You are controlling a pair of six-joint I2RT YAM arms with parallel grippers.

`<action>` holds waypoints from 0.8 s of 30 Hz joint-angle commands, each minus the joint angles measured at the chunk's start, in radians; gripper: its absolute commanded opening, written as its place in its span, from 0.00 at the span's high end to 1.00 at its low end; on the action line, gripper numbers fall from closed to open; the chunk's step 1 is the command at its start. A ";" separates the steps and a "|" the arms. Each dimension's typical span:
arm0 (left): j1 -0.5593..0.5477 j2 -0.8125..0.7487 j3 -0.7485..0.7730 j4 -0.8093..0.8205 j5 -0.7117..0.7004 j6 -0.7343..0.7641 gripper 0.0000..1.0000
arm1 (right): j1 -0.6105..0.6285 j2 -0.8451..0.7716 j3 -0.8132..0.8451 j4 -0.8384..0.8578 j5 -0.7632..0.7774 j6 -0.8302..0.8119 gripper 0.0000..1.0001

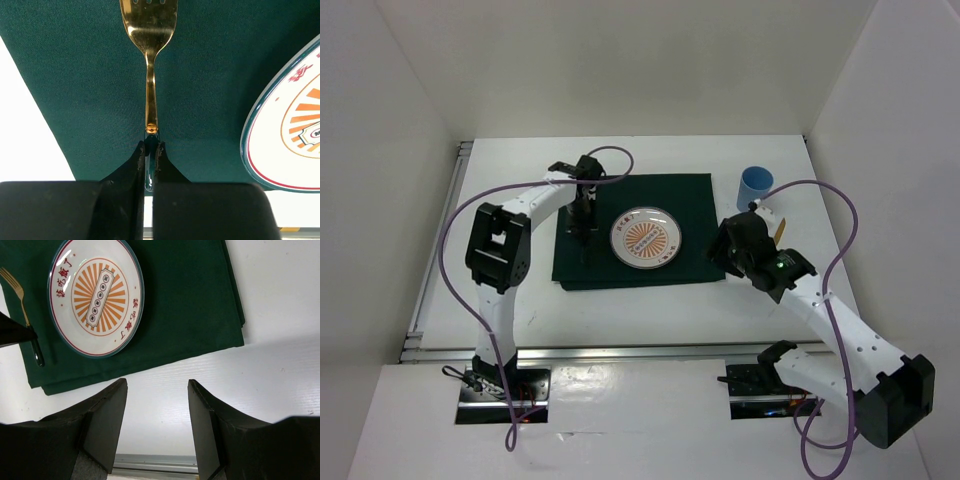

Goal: Set the dinner table for one person

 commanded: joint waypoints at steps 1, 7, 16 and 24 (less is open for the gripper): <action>-0.015 0.022 0.034 -0.021 -0.043 -0.047 1.00 | -0.005 -0.003 -0.014 -0.002 0.031 0.011 0.40; -0.015 0.054 0.057 -0.021 -0.066 -0.056 1.00 | -0.005 0.015 -0.014 0.007 0.031 0.011 0.40; -0.015 0.103 0.058 -0.030 -0.078 -0.067 1.00 | -0.005 0.015 -0.023 0.016 0.021 0.001 0.40; -0.015 0.083 0.063 -0.017 -0.032 -0.026 0.24 | -0.005 0.015 -0.023 -0.014 0.030 0.014 0.33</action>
